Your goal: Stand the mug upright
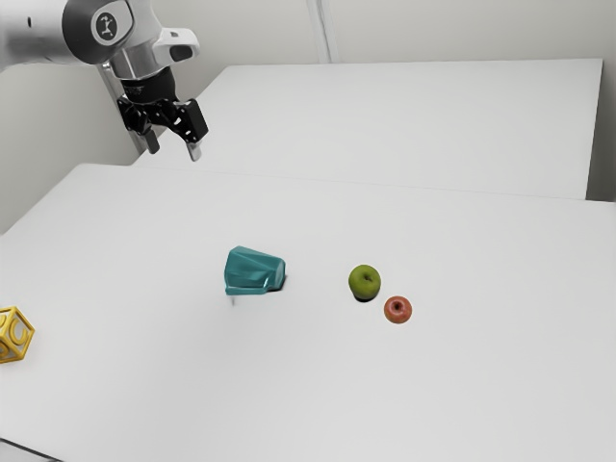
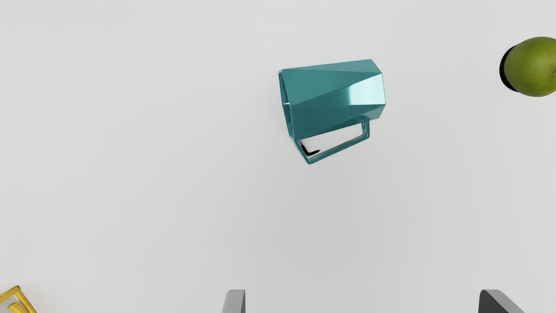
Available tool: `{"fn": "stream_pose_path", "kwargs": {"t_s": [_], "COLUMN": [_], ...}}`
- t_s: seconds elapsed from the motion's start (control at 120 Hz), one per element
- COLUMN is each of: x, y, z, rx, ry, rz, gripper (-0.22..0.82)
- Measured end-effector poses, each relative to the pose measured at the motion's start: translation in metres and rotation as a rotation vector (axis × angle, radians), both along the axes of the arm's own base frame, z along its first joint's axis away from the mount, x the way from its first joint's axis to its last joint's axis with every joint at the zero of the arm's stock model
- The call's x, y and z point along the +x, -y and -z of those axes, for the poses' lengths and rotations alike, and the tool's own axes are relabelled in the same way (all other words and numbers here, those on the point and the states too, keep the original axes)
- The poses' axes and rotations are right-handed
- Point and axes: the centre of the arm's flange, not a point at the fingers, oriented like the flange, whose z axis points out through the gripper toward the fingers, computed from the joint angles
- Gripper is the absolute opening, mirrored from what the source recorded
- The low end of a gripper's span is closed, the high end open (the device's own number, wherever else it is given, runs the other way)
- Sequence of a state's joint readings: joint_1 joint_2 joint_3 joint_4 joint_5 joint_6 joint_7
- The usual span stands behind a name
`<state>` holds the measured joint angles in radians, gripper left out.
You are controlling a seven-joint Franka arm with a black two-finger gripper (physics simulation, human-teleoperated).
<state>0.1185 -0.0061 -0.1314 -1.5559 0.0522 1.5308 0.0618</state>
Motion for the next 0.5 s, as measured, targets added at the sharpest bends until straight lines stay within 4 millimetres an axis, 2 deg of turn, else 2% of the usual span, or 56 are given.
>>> {"fn": "stream_pose_path", "kwargs": {"t_s": [0.167, 0.342, 0.5], "x": [0.002, 0.021, 0.03], "y": [0.0, -0.001, -0.023], "z": [0.001, 0.015, 0.025], "rx": [-0.001, -0.009, -0.024], "ry": [-0.001, -0.019, -0.033], "rz": [0.001, 0.006, -0.028], "gripper": [0.58, 0.58, 0.58]}}
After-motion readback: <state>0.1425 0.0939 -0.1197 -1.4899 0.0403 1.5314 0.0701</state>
